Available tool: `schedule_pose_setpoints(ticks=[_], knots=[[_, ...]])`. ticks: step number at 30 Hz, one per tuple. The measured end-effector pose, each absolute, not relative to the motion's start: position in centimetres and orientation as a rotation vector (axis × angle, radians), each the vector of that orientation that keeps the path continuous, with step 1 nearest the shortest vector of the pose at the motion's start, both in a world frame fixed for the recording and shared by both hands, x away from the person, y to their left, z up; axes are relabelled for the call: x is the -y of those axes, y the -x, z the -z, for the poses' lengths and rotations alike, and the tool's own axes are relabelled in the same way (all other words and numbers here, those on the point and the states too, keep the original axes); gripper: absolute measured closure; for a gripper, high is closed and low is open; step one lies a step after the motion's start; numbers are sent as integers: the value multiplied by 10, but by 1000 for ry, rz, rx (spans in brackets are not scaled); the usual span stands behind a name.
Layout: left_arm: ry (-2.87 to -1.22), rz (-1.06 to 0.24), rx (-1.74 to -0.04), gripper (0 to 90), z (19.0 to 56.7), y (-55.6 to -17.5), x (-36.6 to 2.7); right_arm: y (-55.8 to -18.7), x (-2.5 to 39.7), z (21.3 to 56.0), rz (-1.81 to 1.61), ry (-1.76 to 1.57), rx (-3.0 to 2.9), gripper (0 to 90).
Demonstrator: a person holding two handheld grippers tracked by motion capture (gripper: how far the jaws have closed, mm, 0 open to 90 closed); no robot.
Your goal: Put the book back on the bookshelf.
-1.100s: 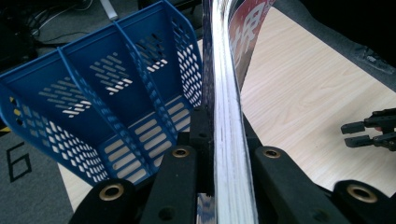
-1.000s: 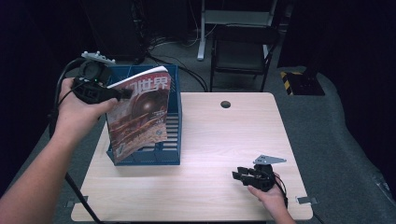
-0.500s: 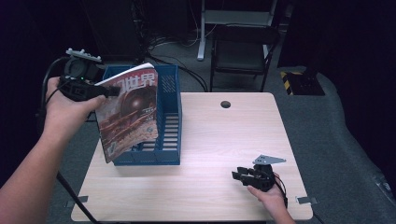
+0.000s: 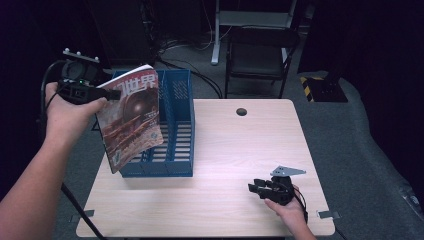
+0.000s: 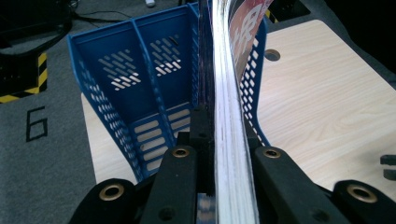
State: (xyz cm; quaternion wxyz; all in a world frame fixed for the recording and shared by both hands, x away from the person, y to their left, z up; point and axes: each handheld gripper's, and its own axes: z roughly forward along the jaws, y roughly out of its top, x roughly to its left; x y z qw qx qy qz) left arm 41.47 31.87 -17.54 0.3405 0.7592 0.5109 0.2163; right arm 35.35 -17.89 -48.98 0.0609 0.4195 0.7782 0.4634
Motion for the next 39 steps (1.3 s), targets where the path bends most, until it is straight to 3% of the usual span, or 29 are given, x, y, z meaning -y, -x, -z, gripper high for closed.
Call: schedule_pose_setpoints(ticks=[39], knots=[[-1842, -606, -1514, 832, 198, -457, -320, -353, 182, 488, -1414, -1269, -2346, 610]])
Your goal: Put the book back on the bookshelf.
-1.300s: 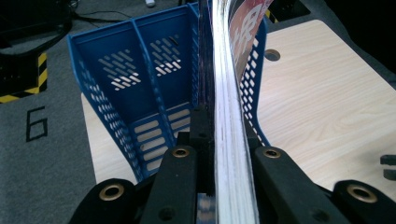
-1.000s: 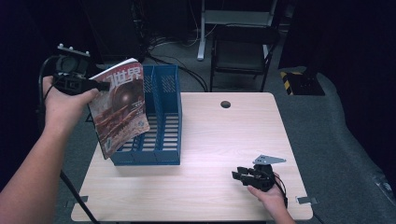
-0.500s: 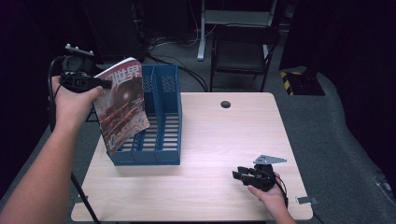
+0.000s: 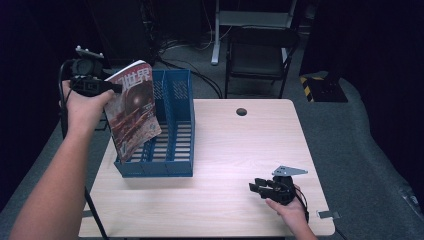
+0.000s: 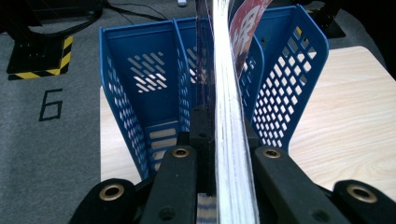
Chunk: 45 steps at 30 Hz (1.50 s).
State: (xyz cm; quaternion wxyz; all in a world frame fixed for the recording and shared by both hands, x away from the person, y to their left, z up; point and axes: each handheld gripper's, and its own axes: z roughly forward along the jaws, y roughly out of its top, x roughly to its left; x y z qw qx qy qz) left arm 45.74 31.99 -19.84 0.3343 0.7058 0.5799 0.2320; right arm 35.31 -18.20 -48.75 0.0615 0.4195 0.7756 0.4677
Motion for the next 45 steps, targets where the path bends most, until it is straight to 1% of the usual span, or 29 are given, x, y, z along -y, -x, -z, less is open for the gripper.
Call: schedule_pose_setpoints(ticks=[23, 45], knots=[[-1791, -612, -1539, 832, 207, -477, -304, -353, 184, 487, -1424, -1270, -2336, 610], [-1720, -611, -1550, 834, 241, -495, -292, -351, 186, 485, -1432, -1267, -2335, 610]])
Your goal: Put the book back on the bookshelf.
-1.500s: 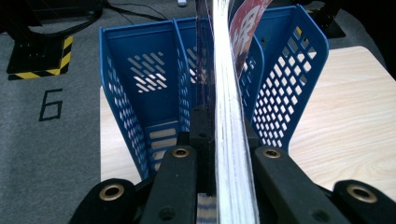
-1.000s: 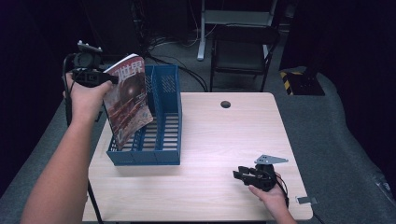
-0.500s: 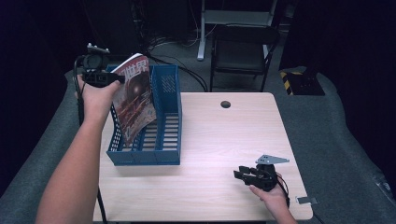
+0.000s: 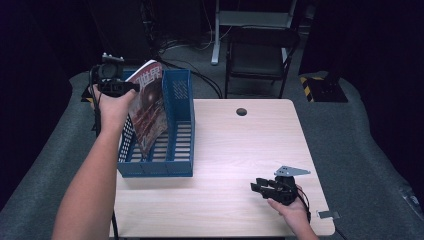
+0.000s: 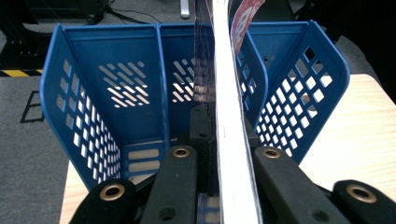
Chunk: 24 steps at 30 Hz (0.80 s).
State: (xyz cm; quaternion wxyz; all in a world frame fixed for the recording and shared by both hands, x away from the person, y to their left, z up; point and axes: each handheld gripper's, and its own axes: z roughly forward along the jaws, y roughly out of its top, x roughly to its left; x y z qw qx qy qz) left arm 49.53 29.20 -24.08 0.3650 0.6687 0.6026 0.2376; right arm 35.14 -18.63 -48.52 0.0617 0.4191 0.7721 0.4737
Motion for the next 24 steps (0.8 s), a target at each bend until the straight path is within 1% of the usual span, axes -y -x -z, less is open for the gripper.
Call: schedule_pose_setpoints(ticks=[11, 17, 24], knots=[[-1749, -601, -1567, 833, 260, -499, -290, -352, 186, 486, -1429, -1264, -2337, 610], [-1737, -592, -1589, 833, 270, -502, -290, -352, 185, 486, -1428, -1263, -2339, 610], [-1773, -585, -1590, 833, 279, -505, -285, -352, 186, 486, -1429, -1263, -2338, 610]])
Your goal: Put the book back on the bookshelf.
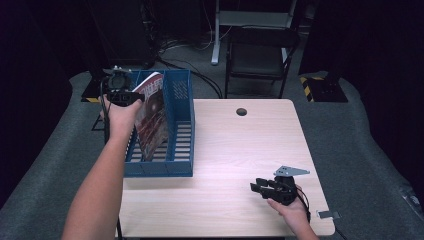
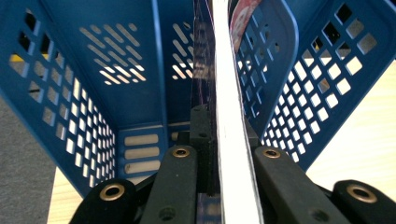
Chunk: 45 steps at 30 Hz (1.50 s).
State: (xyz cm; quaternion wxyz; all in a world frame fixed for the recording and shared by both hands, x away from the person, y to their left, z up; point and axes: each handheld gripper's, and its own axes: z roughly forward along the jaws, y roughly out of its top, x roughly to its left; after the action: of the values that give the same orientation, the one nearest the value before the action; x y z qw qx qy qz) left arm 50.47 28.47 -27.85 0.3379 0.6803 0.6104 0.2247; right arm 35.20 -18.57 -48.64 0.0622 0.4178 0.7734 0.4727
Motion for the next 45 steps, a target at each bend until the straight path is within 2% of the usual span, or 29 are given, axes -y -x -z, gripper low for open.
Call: schedule_pose_setpoints(ticks=[12, 31, 45], knots=[[-1821, -559, -1603, 830, 287, -499, -285, -352, 185, 486, -1424, -1266, -2339, 609], [-1937, -524, -1534, 812, 298, -468, -290, -352, 182, 487, -1413, -1257, -2353, 607], [-1985, -488, -1500, 796, 299, -461, -287, -352, 181, 488, -1412, -1258, -2356, 606]])
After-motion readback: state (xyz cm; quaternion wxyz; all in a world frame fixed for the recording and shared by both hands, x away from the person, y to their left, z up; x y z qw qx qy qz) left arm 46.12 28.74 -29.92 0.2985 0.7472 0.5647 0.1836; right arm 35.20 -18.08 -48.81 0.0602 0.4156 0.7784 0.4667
